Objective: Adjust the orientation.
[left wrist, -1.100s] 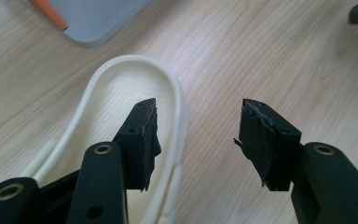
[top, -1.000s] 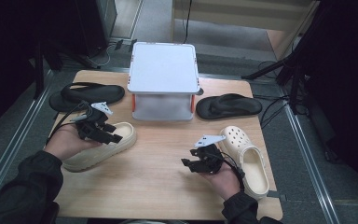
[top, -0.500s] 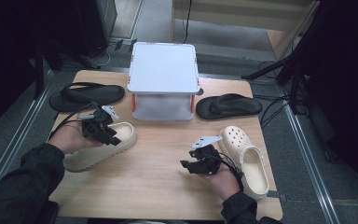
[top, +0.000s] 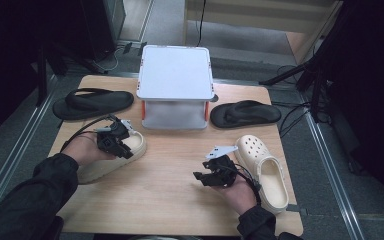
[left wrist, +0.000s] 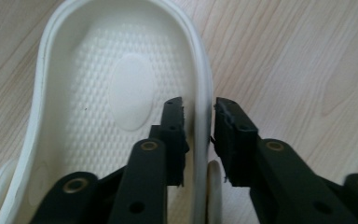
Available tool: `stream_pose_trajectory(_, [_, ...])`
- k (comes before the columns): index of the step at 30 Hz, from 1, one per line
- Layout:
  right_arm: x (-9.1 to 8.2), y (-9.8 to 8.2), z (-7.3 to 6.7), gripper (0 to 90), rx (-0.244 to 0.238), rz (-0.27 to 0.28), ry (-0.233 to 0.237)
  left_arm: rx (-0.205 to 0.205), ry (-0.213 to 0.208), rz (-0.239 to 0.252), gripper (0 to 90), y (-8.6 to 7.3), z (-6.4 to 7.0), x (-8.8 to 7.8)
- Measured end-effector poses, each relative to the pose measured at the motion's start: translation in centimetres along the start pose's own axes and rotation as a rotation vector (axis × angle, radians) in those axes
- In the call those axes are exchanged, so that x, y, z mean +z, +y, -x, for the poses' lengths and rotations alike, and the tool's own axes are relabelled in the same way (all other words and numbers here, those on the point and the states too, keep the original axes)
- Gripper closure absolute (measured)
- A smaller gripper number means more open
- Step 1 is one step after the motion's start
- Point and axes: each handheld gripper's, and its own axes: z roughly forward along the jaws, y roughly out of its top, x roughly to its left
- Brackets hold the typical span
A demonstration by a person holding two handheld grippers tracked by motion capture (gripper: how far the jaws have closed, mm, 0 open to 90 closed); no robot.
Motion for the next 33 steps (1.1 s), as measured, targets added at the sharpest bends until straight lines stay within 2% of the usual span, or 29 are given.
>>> stream_pose_trajectory(4, [0.0,0.0,0.0,48.1,0.001,0.001,-0.001,0.006,-0.017,0.010,80.8,-0.1,0.0,-0.1])
stream_pose_trajectory(10, [0.0,0.0,0.0,48.1,0.001,-0.001,0.003,-0.026,-0.015,0.015,82.9,-0.3,-0.3,-0.5])
stream_pose_trajectory(13, [0.0,0.0,0.0,48.1,0.000,0.000,0.005,-0.012,0.003,0.006,83.7,-0.1,0.1,-1.7])
stream_pose_trajectory(15, [0.0,0.0,0.0,48.2,0.000,0.001,0.005,-0.014,-0.008,0.015,84.0,0.0,0.2,-2.1])
stream_pose_trajectory(16, [0.0,0.0,0.1,48.2,0.002,0.002,0.005,-0.010,-0.025,0.045,84.1,0.1,0.5,-2.9])
stream_pose_trajectory(21, [-0.1,0.0,0.1,48.2,0.013,0.007,0.006,0.020,-0.046,0.079,84.4,1.0,1.7,-3.9])
stream_pose_trajectory(26, [-0.2,0.0,0.2,48.5,0.014,0.013,0.010,0.047,-0.065,0.051,84.7,2.5,3.0,-3.7])
stream_pose_trajectory(28, [-0.3,0.0,0.2,48.5,0.018,0.015,0.008,0.073,-0.064,0.049,84.7,3.2,3.6,-3.5])
stream_pose_trajectory(33, [-0.3,-0.1,0.3,48.8,0.021,0.014,0.006,0.072,-0.083,0.040,85.0,4.0,4.1,-3.7])
